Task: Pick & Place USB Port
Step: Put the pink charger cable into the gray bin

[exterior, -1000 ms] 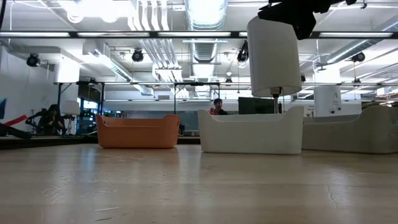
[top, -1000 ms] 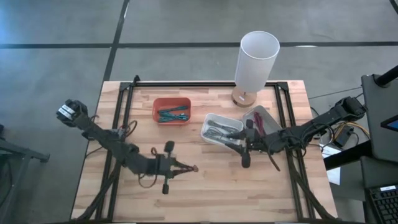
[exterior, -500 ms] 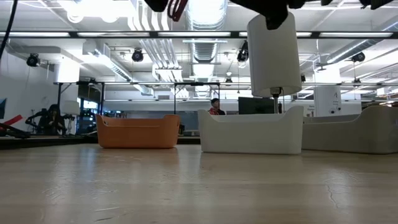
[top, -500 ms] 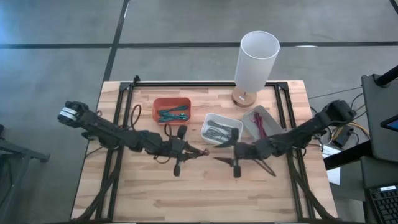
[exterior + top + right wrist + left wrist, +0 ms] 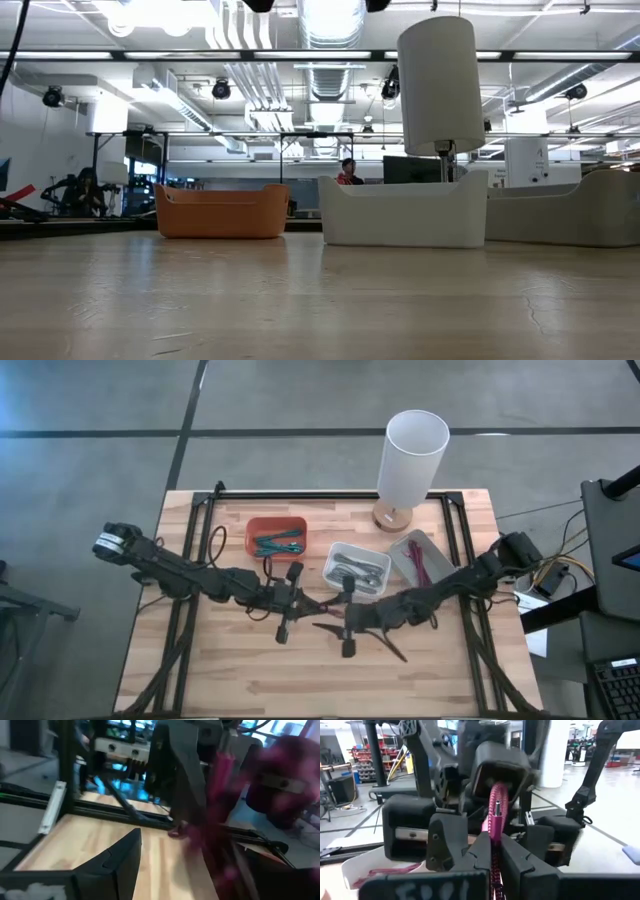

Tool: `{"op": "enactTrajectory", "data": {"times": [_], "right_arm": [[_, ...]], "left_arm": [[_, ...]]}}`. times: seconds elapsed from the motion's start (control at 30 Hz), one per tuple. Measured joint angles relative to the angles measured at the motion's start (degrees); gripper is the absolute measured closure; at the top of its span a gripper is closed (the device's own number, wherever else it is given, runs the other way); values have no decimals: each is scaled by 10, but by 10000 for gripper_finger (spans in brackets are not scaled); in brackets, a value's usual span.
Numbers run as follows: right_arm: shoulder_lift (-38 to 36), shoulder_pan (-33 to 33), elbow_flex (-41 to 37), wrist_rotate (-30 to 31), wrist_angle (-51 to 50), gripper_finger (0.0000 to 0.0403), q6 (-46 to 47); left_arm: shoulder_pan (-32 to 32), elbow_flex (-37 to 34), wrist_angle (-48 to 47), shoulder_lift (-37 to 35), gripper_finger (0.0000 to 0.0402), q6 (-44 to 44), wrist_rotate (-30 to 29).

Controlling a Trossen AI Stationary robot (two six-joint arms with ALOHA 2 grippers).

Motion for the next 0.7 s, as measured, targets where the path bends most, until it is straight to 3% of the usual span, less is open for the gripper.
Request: {"op": "enactTrajectory", "data": {"times": [0.17, 0.3, 0.7], "right_arm": [[20, 0, 57, 54, -107, 202, 16], [27, 2, 88, 62, -179, 202, 43], [27, 5, 114, 92, -181, 240, 68]], "left_arm": [[0, -1, -9, 0, 387, -2, 3], [-1, -1, -15, 0, 387, -2, 3], [-4, 0, -10, -1, 387, -3, 6]]}}
